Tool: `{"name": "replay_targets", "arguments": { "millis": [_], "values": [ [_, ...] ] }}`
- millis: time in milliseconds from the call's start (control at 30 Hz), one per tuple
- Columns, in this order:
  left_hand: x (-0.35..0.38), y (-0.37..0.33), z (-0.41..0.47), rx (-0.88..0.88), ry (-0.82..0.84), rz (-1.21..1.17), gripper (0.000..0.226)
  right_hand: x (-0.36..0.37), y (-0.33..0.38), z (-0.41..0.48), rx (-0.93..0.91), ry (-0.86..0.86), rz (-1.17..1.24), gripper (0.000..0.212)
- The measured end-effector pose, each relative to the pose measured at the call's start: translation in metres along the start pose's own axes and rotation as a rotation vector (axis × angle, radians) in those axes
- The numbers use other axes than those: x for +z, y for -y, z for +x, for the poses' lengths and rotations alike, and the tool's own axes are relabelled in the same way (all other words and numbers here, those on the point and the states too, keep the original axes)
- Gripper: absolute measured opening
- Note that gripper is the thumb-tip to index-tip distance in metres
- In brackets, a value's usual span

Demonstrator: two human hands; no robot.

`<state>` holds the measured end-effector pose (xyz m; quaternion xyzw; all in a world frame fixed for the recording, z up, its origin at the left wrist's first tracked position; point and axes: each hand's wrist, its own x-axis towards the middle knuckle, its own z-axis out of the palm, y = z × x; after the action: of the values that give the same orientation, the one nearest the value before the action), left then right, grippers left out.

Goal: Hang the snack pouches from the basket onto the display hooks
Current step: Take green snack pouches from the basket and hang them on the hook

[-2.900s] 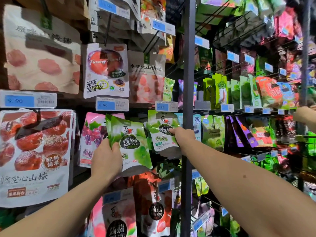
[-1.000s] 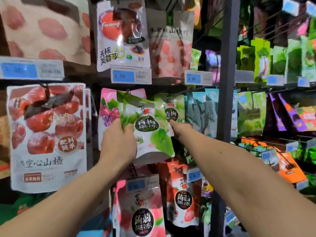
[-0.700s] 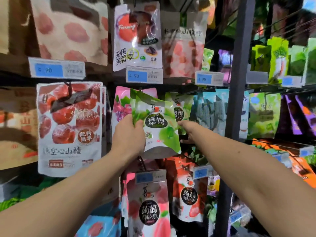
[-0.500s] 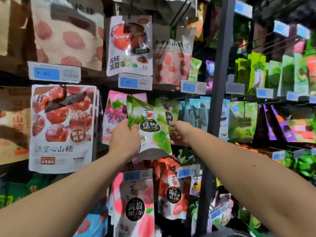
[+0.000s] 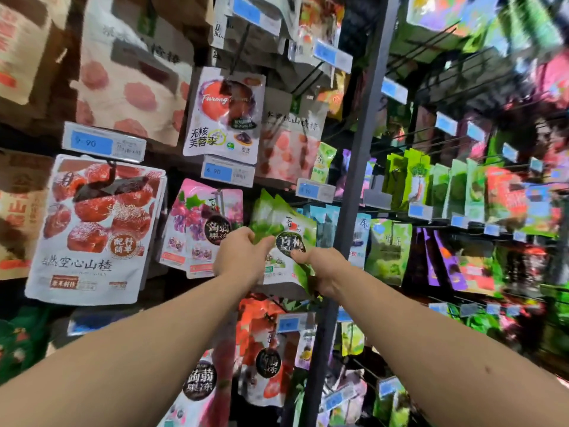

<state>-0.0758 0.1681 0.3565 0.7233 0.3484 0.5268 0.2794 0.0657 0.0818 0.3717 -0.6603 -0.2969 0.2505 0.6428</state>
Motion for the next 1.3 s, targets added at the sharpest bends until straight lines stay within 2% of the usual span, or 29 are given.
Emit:
{"name": "replay_targets", "arguments": {
  "millis": [67, 200, 267, 333, 500, 633, 733, 767, 900, 1033, 1300],
  "values": [
    [0.001, 0.001, 0.0, 0.014, -0.017, 0.001, 0.052, -0.005, 0.002, 0.008, 0.0, -0.053, 0.008, 0.021],
    [-0.012, 0.01, 0.008, 0.021, -0.063, -0.013, 0.046, -0.017, 0.013, 0.022, -0.098, -0.178, -0.066, 0.038],
    [-0.022, 0.014, 0.011, 0.024, -0.057, 0.01, 0.045, -0.021, 0.018, 0.023, -0.139, -0.202, -0.108, 0.027],
    [-0.028, 0.016, 0.015, 0.017, -0.063, 0.038, 0.046, -0.022, 0.022, 0.025, -0.146, -0.226, -0.128, 0.024],
    [-0.032, 0.023, 0.027, -0.007, -0.097, 0.077, 0.043, -0.017, 0.029, 0.036, -0.141, -0.287, -0.123, 0.05],
    [-0.032, 0.027, 0.03, 0.001, -0.099, 0.06, 0.044, -0.014, 0.032, 0.043, -0.146, -0.286, -0.103, 0.063],
    [-0.032, 0.03, 0.032, 0.015, -0.1, 0.067, 0.044, -0.012, 0.026, 0.051, -0.192, -0.238, -0.086, 0.096],
    [-0.032, 0.031, 0.033, 0.019, -0.096, 0.064, 0.045, -0.011, 0.023, 0.053, -0.209, -0.224, -0.072, 0.099],
    [-0.034, 0.034, 0.032, 0.03, -0.103, 0.075, 0.045, -0.011, 0.019, 0.049, -0.267, -0.267, 0.013, 0.082],
    [-0.035, 0.034, 0.029, 0.04, -0.107, 0.091, 0.048, -0.011, 0.018, 0.045, -0.289, -0.248, 0.01, 0.092],
    [-0.039, 0.03, 0.024, 0.043, -0.098, 0.079, 0.047, -0.015, 0.029, 0.047, -0.28, -0.263, -0.068, 0.094]
  ]
}}
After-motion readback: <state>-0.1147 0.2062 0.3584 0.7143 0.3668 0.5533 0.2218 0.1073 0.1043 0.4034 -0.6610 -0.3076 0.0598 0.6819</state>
